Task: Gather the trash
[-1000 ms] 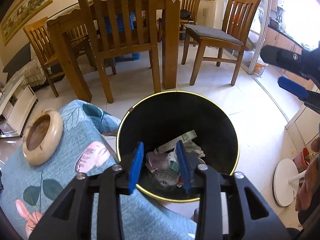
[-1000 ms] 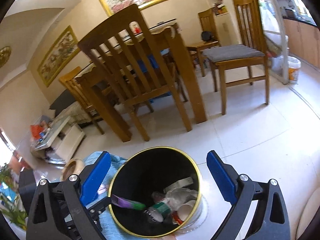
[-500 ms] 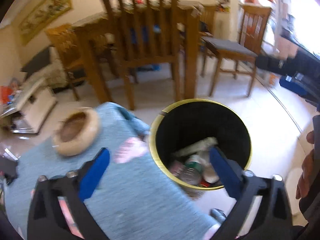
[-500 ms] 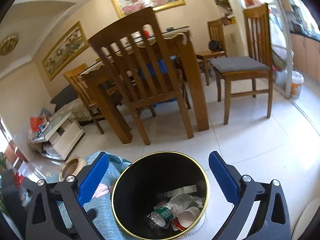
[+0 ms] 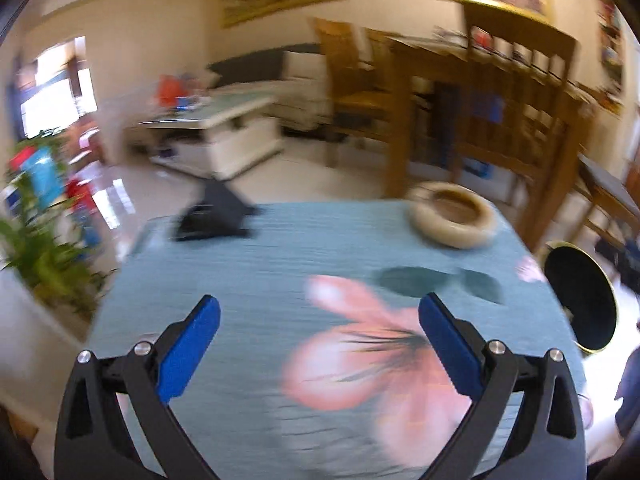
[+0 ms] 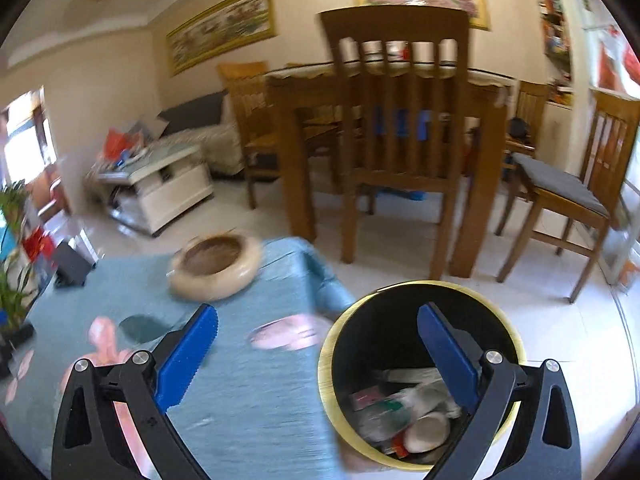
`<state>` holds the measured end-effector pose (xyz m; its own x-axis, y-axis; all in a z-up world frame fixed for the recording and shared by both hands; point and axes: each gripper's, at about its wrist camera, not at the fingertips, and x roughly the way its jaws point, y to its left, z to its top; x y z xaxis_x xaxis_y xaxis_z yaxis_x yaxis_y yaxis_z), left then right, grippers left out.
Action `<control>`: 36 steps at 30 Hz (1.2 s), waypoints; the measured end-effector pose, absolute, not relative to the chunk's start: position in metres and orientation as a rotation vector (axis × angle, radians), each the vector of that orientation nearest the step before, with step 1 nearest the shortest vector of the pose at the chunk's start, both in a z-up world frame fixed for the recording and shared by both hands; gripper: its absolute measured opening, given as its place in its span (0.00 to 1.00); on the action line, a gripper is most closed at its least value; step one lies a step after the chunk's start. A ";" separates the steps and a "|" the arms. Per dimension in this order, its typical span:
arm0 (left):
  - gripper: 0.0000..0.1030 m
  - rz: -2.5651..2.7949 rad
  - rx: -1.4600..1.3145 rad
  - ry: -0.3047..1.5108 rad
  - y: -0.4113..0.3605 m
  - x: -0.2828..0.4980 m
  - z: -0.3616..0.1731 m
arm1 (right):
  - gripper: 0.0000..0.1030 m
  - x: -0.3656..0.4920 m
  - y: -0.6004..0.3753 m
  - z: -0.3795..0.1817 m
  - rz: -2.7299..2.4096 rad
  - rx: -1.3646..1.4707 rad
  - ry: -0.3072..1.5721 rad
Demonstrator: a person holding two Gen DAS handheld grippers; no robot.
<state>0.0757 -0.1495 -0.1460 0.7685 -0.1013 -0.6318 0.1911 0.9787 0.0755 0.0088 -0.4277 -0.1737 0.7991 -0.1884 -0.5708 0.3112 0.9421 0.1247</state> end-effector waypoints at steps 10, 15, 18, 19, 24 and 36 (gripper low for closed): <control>0.97 0.000 0.054 0.602 -0.039 0.066 -0.101 | 0.97 0.025 -0.273 -0.150 -0.131 0.066 0.636; 0.97 0.017 0.047 0.538 -0.031 0.043 -0.067 | 0.97 0.011 -0.246 -0.066 -0.225 0.011 0.489; 0.97 0.014 0.034 0.521 -0.030 0.031 -0.050 | 0.97 -0.010 -0.254 -0.040 -0.114 0.159 0.393; 0.97 0.014 0.034 0.522 -0.035 0.028 -0.048 | 0.97 -0.017 -0.257 -0.036 -0.095 0.208 0.370; 0.97 0.009 0.049 0.508 -0.042 0.018 -0.039 | 0.97 -0.030 -0.255 -0.030 -0.141 0.211 0.319; 0.97 0.015 0.074 0.473 -0.049 0.006 -0.030 | 0.97 -0.038 -0.244 -0.034 -0.084 0.162 0.351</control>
